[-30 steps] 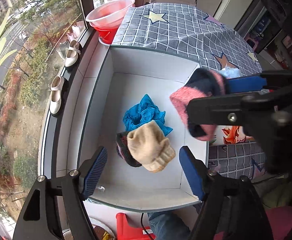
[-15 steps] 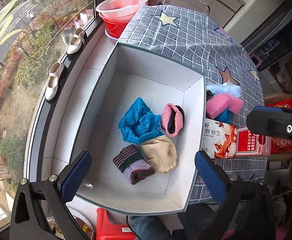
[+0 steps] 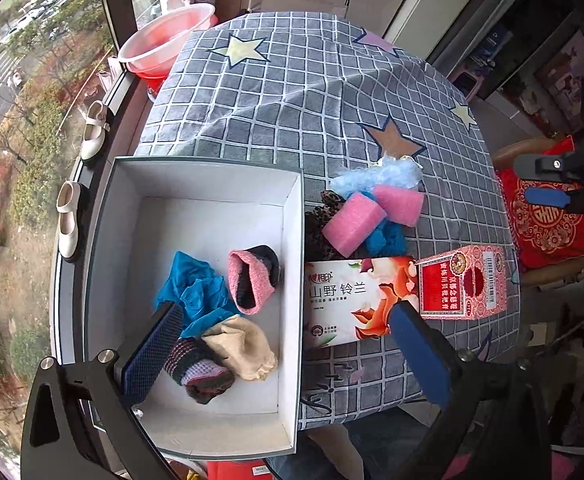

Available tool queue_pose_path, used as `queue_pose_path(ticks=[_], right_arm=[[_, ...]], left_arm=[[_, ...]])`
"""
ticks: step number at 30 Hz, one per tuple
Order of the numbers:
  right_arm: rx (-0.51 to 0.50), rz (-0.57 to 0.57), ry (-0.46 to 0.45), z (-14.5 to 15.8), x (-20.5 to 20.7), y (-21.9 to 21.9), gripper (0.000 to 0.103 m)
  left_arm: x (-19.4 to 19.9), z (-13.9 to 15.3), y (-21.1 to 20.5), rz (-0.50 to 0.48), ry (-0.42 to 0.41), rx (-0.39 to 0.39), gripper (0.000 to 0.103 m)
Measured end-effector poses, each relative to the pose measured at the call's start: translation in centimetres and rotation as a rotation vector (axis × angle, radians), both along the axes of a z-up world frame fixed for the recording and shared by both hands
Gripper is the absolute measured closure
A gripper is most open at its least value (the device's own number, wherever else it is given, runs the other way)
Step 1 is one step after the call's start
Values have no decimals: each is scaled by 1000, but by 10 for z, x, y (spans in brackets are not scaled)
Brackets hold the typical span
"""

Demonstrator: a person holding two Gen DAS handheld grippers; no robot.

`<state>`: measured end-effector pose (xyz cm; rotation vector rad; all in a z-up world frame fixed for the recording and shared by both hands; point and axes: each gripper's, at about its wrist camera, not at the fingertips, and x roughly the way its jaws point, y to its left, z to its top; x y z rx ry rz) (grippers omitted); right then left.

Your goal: Organize soft objects

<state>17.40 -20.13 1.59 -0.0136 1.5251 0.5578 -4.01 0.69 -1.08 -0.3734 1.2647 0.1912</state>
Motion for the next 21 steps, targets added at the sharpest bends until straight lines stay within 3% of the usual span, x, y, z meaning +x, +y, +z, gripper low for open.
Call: queue_pose_path(ticks=[10,16,21], right_arm=[[-98,-25,143,-93,58,-34,1],[-84,-55,209,-138,100,-11,1],[-109,-30,241,-176,127,21,1]], left_arm=[[42,-21,-28,-37,103,42,0],[79,-28,-41,-81,140,134,0],[112,-32,-48,-96,153,151,0]])
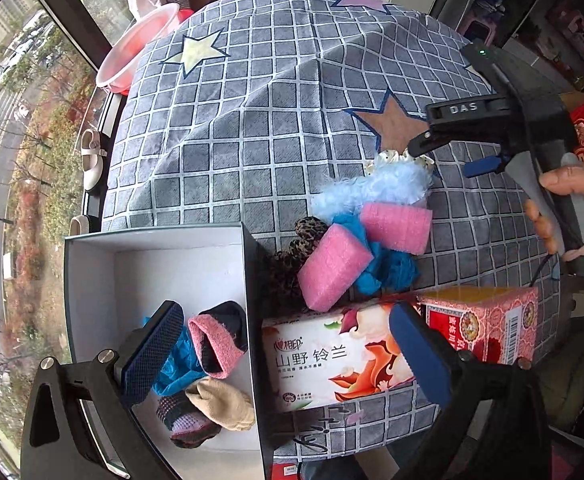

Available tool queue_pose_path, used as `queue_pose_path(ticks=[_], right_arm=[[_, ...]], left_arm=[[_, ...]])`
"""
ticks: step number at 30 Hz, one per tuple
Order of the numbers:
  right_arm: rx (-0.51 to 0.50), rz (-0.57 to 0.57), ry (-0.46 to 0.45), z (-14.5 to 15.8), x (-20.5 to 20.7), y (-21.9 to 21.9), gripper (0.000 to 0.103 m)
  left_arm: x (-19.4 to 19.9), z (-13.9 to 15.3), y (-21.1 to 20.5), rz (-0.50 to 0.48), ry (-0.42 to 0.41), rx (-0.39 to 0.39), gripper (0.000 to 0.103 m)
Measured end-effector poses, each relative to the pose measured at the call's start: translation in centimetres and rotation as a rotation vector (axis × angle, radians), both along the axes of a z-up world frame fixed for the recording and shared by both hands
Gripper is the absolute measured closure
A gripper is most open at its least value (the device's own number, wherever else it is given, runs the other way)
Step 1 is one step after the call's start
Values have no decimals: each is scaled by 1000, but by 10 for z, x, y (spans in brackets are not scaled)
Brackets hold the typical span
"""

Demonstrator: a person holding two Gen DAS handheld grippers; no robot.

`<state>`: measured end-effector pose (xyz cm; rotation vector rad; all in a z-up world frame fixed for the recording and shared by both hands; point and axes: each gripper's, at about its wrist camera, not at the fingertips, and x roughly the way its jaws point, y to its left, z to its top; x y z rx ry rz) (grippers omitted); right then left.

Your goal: Organize soft objects

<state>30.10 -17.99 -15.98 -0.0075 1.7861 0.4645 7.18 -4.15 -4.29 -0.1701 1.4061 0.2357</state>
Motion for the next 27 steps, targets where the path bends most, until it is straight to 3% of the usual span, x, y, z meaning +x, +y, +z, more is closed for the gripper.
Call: queue_pose_path(ticks=[4,9,16,21,23,27], right_arm=[[-131,160,-23,-28,-4,21,1],[-238,225,-115,-31,-13,-12,1],[-327,85,-111,-38,-9,-112,1],[-233,-55,-78,-31,-18,-162,1],[-179,-85,-85,-24,-23,-167,1],[25,-24,-98,-2,-37,-145,1]], left_arm=[[32,-7,-6,-28,13,-1,0],[78,-28,-20,-109,48,-37,0],[131,-80,-60,-251,148,-95,0],[149,-118,-74,-287,254,-102,0],[154,-129,-75,-300,284,-66,0],[162,-141,-66,-290,321,-23,1]])
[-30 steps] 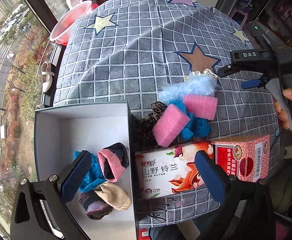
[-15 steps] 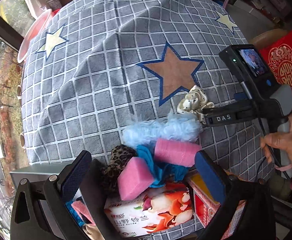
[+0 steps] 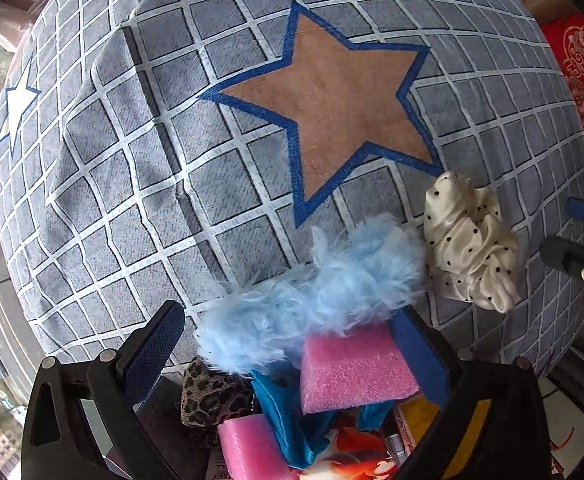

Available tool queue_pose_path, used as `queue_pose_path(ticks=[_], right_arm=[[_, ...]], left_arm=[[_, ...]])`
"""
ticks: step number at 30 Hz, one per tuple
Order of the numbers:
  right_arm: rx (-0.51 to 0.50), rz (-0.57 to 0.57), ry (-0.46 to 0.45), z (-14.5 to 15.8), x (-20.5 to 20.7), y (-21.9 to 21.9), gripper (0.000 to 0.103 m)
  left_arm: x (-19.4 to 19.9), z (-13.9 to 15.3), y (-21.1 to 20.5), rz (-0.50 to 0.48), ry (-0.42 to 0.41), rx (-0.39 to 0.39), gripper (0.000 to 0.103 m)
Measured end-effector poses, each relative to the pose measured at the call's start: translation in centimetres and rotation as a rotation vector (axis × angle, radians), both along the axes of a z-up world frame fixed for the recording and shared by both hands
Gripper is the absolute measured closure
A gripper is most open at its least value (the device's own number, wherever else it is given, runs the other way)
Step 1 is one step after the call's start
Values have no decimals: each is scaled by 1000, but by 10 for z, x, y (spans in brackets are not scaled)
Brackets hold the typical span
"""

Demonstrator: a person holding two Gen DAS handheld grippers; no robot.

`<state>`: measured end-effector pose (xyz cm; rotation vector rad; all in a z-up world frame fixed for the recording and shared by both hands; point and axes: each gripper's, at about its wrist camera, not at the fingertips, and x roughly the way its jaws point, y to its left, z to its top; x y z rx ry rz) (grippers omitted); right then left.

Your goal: Organize soft objects

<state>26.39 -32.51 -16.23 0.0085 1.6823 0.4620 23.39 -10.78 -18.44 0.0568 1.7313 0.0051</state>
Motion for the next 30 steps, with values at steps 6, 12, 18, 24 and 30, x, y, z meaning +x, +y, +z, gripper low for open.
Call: queue_pose_path(ticks=[6,12,18,24,30], right_arm=[[-7,295,-77,-6,-15,73,1],[-148,291,-187,-12,6,98,1],[-240,85,-262,10,54,45,1],[13,73,-201,32,46,34,1],[-1,121,-157,3,53,106,1]], left_arm=[[1,-8,21,64,7,17,2],[6,-8,55,157,-76,110,2],[14,29,101,269,-209,216,3],[1,55,90,191,-247,17,3],[-7,32,52,99,-154,-28,3]])
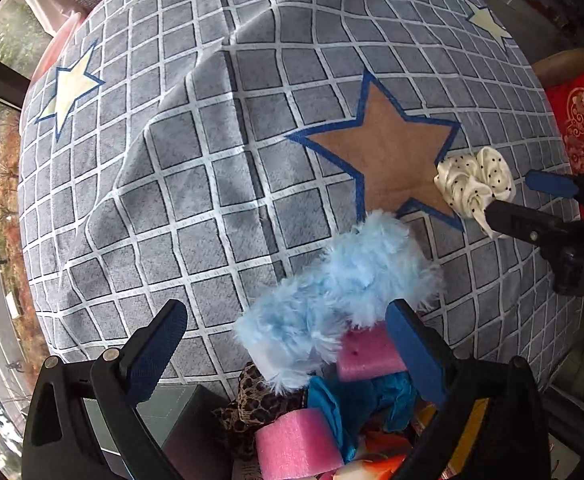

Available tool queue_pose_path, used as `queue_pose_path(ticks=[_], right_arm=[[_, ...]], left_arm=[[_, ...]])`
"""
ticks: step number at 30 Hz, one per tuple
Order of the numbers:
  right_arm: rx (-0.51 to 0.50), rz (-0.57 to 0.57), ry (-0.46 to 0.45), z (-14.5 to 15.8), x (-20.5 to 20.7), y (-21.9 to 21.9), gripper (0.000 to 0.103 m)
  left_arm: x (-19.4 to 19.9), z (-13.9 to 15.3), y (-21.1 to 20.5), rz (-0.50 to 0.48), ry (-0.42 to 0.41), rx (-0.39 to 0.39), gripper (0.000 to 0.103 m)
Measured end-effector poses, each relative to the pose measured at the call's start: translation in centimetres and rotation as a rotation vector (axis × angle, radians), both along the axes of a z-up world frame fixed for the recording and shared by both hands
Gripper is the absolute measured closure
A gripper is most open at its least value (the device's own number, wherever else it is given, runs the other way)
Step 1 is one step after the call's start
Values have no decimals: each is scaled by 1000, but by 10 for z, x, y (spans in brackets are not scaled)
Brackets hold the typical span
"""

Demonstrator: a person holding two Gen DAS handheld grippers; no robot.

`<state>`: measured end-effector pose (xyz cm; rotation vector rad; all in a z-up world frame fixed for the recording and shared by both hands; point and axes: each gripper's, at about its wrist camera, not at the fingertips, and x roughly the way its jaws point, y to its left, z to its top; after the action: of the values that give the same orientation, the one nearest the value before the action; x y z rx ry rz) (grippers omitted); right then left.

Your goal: Organize soft objects

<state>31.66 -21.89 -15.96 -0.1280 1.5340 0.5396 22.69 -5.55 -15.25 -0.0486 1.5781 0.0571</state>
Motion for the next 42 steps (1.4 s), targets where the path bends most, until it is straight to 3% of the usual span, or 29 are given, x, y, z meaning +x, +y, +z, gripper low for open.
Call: queue_pose_path(ticks=[8,12,14,17,19,21,24,29,36,42], right_arm=[[-142,121,7,-41,-2,32,1],[-195,180,-19,-49,-6,51,1],[-169,213,-26,-52,-10,62,2],[-196,229,-63,-44,-18,61,27],[-173,222,-68,-35,-19,54,53],[-127,198,-46,-30,-17,47,64],[-65,146,-50,-17,-15,33,64],[34,65,-48,12,-15,2,64],[74,2,-57,44,-21,-37,64],[96,-32,-71,74,-34,-64,64]], left_arm=[[11,-47,-29,-134,99,85,6],[14,-59,-34,-172,116,99,21],[15,-58,-44,-184,105,102,23],[17,-54,-55,-199,98,73,39],[21,-53,-60,-200,87,56,54],[24,-50,-61,-191,69,59,66],[25,-33,-60,-174,10,53,73],[26,1,-68,-172,-109,59,73],[17,49,-81,-178,-196,38,73],[-10,60,-74,-185,-241,37,73]])
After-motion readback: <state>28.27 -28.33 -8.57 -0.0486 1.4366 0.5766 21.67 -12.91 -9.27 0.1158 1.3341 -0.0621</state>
